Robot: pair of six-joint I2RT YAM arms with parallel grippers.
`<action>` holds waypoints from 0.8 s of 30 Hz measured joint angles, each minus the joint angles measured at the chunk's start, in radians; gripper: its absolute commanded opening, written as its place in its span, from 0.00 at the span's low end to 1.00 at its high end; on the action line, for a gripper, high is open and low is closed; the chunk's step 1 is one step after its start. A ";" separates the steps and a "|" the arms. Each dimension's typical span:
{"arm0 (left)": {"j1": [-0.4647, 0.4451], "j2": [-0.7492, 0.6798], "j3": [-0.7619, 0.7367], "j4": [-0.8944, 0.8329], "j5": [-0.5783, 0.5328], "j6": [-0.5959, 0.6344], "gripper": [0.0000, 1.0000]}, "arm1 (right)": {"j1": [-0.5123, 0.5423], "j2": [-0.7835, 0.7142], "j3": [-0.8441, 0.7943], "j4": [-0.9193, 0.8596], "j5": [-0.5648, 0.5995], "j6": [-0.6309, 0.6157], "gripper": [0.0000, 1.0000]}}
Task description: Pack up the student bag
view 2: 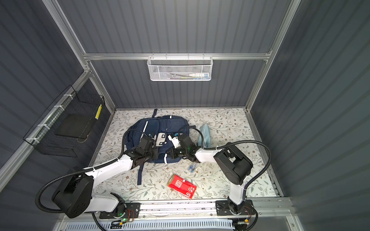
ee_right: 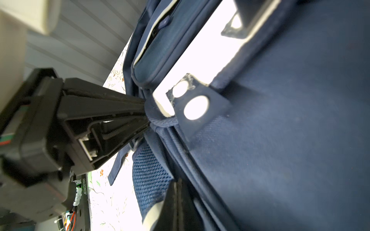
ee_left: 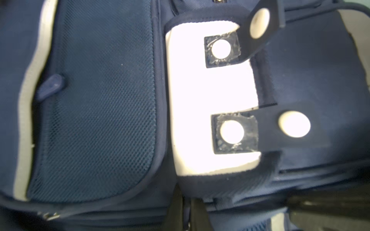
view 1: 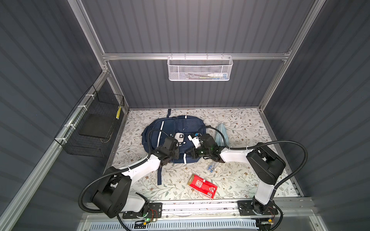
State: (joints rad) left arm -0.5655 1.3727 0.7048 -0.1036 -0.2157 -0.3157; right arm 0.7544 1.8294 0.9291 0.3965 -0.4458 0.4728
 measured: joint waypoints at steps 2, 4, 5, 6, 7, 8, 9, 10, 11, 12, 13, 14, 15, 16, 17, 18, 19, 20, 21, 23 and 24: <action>0.012 -0.033 -0.023 0.015 0.035 -0.004 0.00 | 0.000 -0.003 -0.002 -0.001 0.000 0.020 0.00; 0.025 -0.089 -0.056 0.031 0.071 -0.008 0.00 | 0.000 -0.006 -0.002 -0.001 -0.006 0.037 0.00; 0.031 -0.117 -0.072 0.038 0.086 -0.008 0.00 | 0.000 -0.006 -0.001 -0.001 -0.013 0.044 0.00; 0.037 -0.154 -0.093 0.042 0.105 -0.007 0.00 | 0.000 -0.006 0.000 -0.001 -0.020 0.049 0.00; 0.042 -0.189 -0.111 0.044 0.122 -0.005 0.00 | 0.000 -0.006 0.002 -0.003 -0.030 0.051 0.03; 0.045 -0.213 -0.120 0.038 0.136 -0.001 0.00 | 0.001 -0.006 0.006 -0.009 -0.036 0.050 0.06; 0.050 -0.229 -0.124 0.028 0.148 0.005 0.00 | 0.002 -0.006 0.016 -0.025 -0.039 0.044 0.10; 0.053 -0.240 -0.124 0.018 0.160 0.011 0.00 | 0.002 -0.006 0.027 -0.040 -0.037 0.034 0.14; 0.057 -0.246 -0.126 0.013 0.169 0.017 0.00 | 0.001 -0.007 0.035 -0.053 -0.032 0.025 0.17; 0.061 -0.254 -0.131 0.015 0.177 0.021 0.00 | -0.001 -0.010 0.048 -0.074 -0.025 0.012 0.20; 0.064 -0.263 -0.142 0.023 0.186 0.026 0.00 | -0.003 -0.013 0.064 -0.097 -0.018 -0.005 0.23; 0.065 -0.271 -0.151 0.029 0.193 0.031 0.00 | -0.004 -0.015 0.080 -0.121 -0.017 -0.022 0.25; 0.066 -0.275 -0.157 0.029 0.197 0.036 0.00 | -0.003 -0.017 0.101 -0.152 -0.015 -0.044 0.29; 0.068 -0.273 -0.157 0.027 0.193 0.040 0.00 | 0.002 -0.020 0.122 -0.180 -0.012 -0.070 0.32; 0.068 -0.266 -0.156 0.026 0.190 0.043 0.00 | 0.006 -0.026 0.133 -0.193 -0.006 -0.091 0.35; 0.068 -0.255 -0.154 0.026 0.188 0.049 0.00 | 0.014 -0.038 0.136 -0.198 0.003 -0.117 0.38; 0.068 -0.241 -0.152 0.025 0.190 0.055 0.00 | 0.021 -0.051 0.136 -0.204 0.014 -0.140 0.40; 0.068 -0.229 -0.150 0.022 0.191 0.060 0.00 | 0.027 -0.061 0.138 -0.206 0.033 -0.164 0.42; 0.068 -0.217 -0.149 0.021 0.191 0.064 0.00 | 0.033 -0.066 0.149 -0.218 0.056 -0.192 0.43; 0.067 -0.207 -0.148 0.019 0.190 0.070 0.00 | 0.044 -0.055 0.201 -0.260 0.105 -0.247 0.46; 0.067 -0.207 -0.147 0.018 0.190 0.074 0.00 | 0.047 -0.041 0.240 -0.284 0.135 -0.284 0.48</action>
State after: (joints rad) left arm -0.4984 1.1660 0.5579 -0.0856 -0.0254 -0.2417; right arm 0.8013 1.7885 1.1690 0.1123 -0.3107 0.1890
